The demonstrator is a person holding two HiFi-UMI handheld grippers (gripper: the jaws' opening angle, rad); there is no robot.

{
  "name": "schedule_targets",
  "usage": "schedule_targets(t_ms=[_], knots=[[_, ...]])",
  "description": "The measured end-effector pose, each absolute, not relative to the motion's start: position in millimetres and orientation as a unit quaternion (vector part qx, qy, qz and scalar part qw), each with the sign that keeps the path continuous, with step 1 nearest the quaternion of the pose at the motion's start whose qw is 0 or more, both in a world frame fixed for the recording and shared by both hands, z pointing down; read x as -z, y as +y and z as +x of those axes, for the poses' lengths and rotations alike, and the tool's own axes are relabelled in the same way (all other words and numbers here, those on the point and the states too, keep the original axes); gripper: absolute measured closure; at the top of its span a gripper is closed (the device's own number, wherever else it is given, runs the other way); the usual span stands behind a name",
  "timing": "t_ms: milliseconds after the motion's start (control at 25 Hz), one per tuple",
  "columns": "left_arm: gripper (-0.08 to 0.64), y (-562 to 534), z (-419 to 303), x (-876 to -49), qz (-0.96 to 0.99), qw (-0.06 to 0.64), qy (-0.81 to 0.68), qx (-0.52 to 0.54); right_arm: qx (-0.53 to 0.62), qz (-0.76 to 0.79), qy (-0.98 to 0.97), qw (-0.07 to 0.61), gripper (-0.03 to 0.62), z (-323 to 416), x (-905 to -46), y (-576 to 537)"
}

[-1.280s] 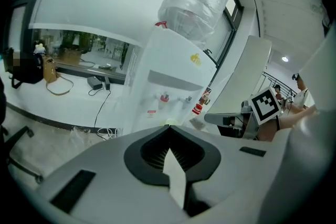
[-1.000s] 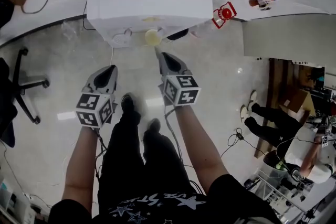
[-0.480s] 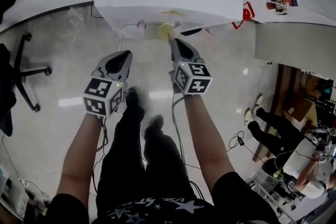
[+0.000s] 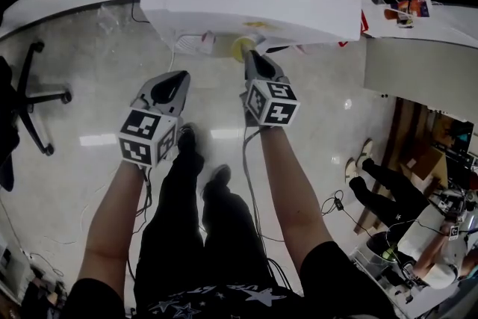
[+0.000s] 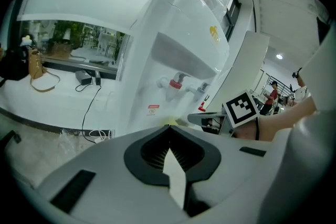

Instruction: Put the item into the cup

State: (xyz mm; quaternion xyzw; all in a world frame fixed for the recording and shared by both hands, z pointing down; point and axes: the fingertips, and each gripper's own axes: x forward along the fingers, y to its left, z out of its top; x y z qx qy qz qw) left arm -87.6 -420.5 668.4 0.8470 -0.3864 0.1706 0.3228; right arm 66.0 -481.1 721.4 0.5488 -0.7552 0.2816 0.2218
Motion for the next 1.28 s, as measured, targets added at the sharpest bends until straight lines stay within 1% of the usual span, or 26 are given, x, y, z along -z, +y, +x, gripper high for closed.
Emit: schedule_targets(t_ms=[440, 760, 800, 840, 1280], knots=[[0.557, -422, -100, -677, 0.839, 0.328, -0.396, -0.178, -0.268, 0.547, -0.758, 0.234, 0.589, 64, -729, -494], [0.557, -415, -95, -672, 0.840, 0.326, -0.397, -0.175, -0.268, 0.537, -0.767, 0.227, 0.584, 59, -724, -489], [0.557, -414, -94, -671, 0.840, 0.327, -0.397, -0.175, -0.269, 0.537, -0.767, 0.225, 0.574, 59, -723, -489], [0.557, -413, -93, -671, 0.840, 0.327, -0.398, -0.174, -0.271, 0.537, -0.768, 0.222, 0.530, 59, -722, -489], [0.557, -396, -94, -657, 0.837, 0.315, -0.412, -0.172, -0.268, 0.528, -0.779, 0.206, 0.528, 55, -704, -473]])
